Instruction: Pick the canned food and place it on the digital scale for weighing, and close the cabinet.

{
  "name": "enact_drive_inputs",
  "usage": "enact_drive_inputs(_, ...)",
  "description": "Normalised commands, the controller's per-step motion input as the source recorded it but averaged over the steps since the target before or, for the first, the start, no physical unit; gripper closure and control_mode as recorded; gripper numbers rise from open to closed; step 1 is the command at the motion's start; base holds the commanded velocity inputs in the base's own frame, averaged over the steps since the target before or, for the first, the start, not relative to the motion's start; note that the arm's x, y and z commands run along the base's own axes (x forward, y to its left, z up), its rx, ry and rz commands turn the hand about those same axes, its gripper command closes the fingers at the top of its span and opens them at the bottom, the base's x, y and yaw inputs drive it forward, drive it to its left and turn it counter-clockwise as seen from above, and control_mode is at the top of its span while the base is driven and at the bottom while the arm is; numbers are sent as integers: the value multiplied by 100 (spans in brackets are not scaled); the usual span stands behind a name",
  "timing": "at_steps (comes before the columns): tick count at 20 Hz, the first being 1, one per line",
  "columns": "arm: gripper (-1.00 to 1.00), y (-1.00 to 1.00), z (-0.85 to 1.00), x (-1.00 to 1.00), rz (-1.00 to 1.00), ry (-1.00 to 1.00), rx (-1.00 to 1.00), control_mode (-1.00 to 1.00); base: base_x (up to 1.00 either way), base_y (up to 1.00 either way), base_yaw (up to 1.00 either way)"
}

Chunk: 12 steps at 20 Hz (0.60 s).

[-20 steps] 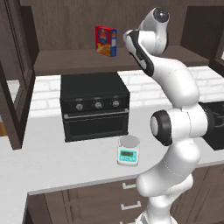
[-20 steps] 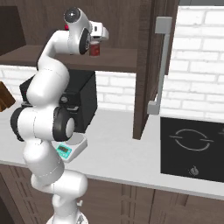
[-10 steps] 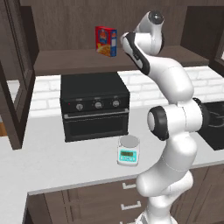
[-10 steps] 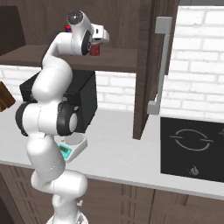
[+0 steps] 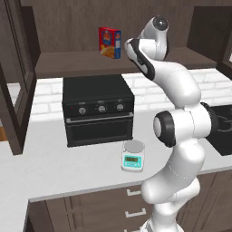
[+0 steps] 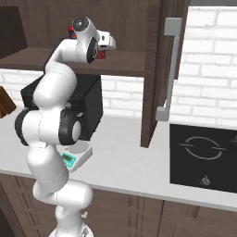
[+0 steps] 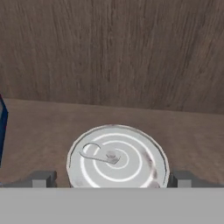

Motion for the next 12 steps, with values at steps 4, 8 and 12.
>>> enact_drive_inputs(4, 100, 0, -9, 7, 0, 0, 0, -100, 0, 0, 0)
enact_drive_inputs(8, 100, 0, 0, 0, 0, 0, 0, -100, 0, 0, 0)
enact_drive_inputs(12, 100, -5, 0, -42, 0, -8, 3, -100, 0, 0, 0)
